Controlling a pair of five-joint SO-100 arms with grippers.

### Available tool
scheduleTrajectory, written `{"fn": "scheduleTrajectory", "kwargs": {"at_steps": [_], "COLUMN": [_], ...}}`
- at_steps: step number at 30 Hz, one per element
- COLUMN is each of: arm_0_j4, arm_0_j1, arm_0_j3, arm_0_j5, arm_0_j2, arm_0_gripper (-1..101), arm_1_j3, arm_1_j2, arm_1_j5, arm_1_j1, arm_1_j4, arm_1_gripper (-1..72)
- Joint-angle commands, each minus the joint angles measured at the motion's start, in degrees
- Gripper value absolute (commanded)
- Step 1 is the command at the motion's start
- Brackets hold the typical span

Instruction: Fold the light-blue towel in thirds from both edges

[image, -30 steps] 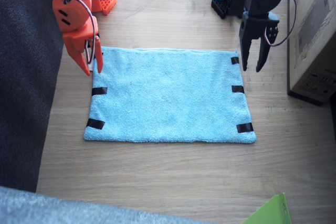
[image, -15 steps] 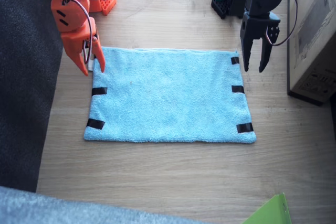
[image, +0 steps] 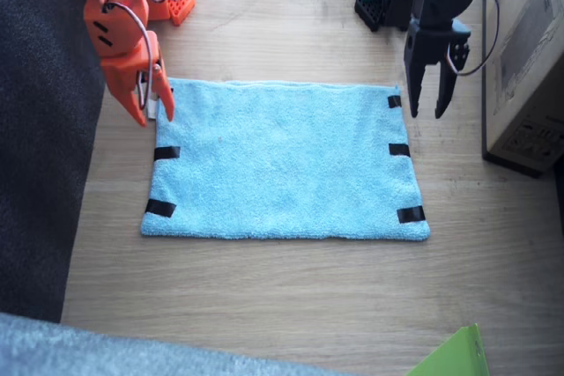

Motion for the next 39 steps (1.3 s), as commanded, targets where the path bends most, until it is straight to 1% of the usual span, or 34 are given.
{"fn": "scheduleTrajectory", "kwargs": {"at_steps": [1, 11, 15, 20, 33, 36, 39], "arm_0_j4": [0.3, 0.4, 0.5, 0.9, 7.6, 7.7, 9.8], "arm_0_j1": [0.9, 0.8, 0.2, -0.8, -0.4, -0.9, -0.7], "arm_0_j3": [0.2, 0.6, 0.5, 0.4, 0.0, -2.5, -9.1], "arm_0_j5": [0.4, 0.8, 0.8, 0.8, 3.3, 3.3, 2.9], "arm_0_j2": [2.5, 3.9, 3.7, 1.7, -0.4, -4.3, -13.5], "arm_0_gripper": [23, 23, 22, 19, 20, 21, 21], "arm_1_j3": [0.4, -0.3, -1.8, -1.9, -1.8, -1.8, -1.8], "arm_1_j2": [0.1, -3.2, -5.4, -5.5, -5.6, -5.7, -5.7], "arm_1_j5": [0.2, -0.2, -0.4, -0.4, 0.1, 0.1, 0.2], "arm_1_j1": [1.6, 2.3, 2.1, 2.2, 2.2, 2.4, 2.6], "arm_1_j4": [-0.4, -0.3, 1.1, 1.2, 1.1, 1.1, 0.9], "arm_1_gripper": [25.1, 24.9, 24.9, 24.8, 24.7, 24.7, 24.7]}}
